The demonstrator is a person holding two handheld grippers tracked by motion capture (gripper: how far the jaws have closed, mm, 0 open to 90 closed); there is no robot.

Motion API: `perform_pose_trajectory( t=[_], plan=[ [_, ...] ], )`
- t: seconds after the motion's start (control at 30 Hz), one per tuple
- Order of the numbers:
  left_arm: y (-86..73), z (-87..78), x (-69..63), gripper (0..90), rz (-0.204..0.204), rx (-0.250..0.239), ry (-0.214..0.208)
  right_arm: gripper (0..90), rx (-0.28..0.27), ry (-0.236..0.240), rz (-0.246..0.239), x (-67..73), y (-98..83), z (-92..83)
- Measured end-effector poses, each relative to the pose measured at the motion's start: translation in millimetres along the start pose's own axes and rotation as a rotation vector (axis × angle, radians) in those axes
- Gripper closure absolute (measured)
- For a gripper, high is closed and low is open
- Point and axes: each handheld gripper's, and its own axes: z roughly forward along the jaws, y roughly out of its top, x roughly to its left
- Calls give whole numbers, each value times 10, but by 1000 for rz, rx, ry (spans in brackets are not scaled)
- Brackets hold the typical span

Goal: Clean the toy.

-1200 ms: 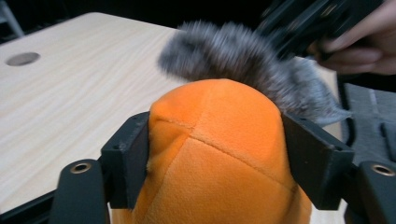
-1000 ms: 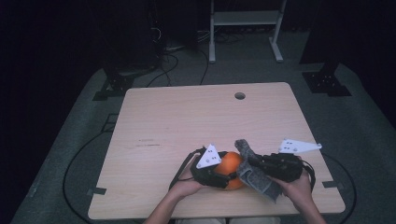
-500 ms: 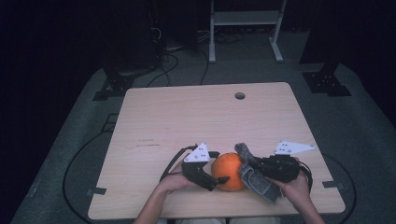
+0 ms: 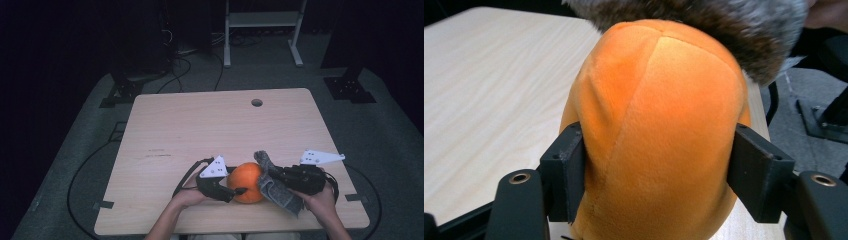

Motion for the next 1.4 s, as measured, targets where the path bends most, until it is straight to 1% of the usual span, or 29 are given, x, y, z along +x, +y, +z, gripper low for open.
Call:
perform_pose_trajectory(
  t=[0.03, 0.1, 0.13, 0.17, 0.2, 0.27, 0.3, 0.33, 0.37, 0.43, 0.47, 0.5, 0.53, 0.6, 0.63, 0.67, 0.7, 0.77, 0.87, 0.97, 1.03, 1.1, 1.13, 1.17, 1.23, 1.27, 1.3, 1.33, 1.4],
  plan=[
    [21, -12, -12, 321, -3, 0, 11, 792, -10, 1, -20, 34, 28, -20],
    [51, -20, -31, 323, -2, 6, 22, 791, -26, 11, -41, 107, 73, -29],
    [56, -6, -47, 322, -5, 12, 27, 790, -24, 8, -53, 134, 85, -19],
    [48, 21, -63, 319, 1, 35, 31, 789, -17, -3, -65, 150, 86, 3],
    [28, 48, -68, 302, 0, 54, 21, 789, 3, -14, -70, 144, 68, 36],
    [-13, 67, -61, 230, -8, 44, -11, 788, 29, -18, -62, 89, -3, 86],
    [-25, 62, -54, 202, -12, 37, -33, 787, 28, -7, -47, 63, -30, 92],
    [-33, 48, -44, 183, -2, 26, -47, 786, 25, 12, -28, 27, -53, 88],
    [-43, 35, -33, 174, 1, 15, -52, 786, 25, 18, -19, 4, -64, 78],
    [-57, 31, -3, 160, -8, 12, -28, 786, 30, 14, -20, -12, -71, 65],
    [-61, 43, 11, 133, -15, 17, -15, 786, 33, 13, -23, -15, -74, 68],
    [-67, 64, 24, 106, -23, 21, -17, 786, 33, 14, -22, -17, -77, 74],
    [-72, 76, 27, 102, -26, 21, -21, 786, 34, 17, -18, -19, -77, 79],
    [-94, 98, 37, 106, -30, 14, -35, 786, 38, 14, -23, -24, -75, 77],
    [-108, 111, 38, 129, -35, 3, -39, 786, 37, 9, -24, -28, -77, 75],
    [-117, 121, 33, 146, -37, -2, -34, 786, 38, 4, -27, -35, -80, 71],
    [-116, 125, 26, 183, -27, -5, -17, 786, 41, -1, -30, -40, -80, 66],
    [-88, 129, 7, 244, -25, 3, 8, 787, 42, -17, -34, -35, -71, 51],
    [-57, 162, -35, 279, -27, 6, 32, 792, 42, -42, -74, 37, -16, 14],
    [-31, 205, -82, 291, -27, 20, 47, 794, 52, -58, -141, 174, 44, 25],
    [-17, 224, -123, 293, -6, 30, 55, 794, 61, -62, -181, 267, 75, 52],
    [3, 243, -175, 298, 11, 34, 69, 794, 63, -50, -215, 353, 115, 68],
    [19, 267, -219, 301, 30, 39, 75, 794, 66, -41, -220, 383, 130, 72],
    [34, 287, -257, 304, 53, 46, 74, 794, 69, -31, -241, 428, 153, 88],
    [53, 321, -320, 306, 90, 58, 81, 793, 90, -42, -268, 486, 174, 117],
    [57, 330, -339, 307, 96, 59, 85, 794, 100, -61, -279, 494, 179, 130],
    [55, 331, -344, 309, 94, 56, 82, 794, 102, -74, -271, 479, 180, 132],
    [49, 328, -343, 310, 91, 51, 76, 794, 94, -71, -252, 438, 175, 122],
    [33, 331, -345, 311, 95, 44, 65, 794, 76, -72, -202, 328, 155, 83]
  ],
)
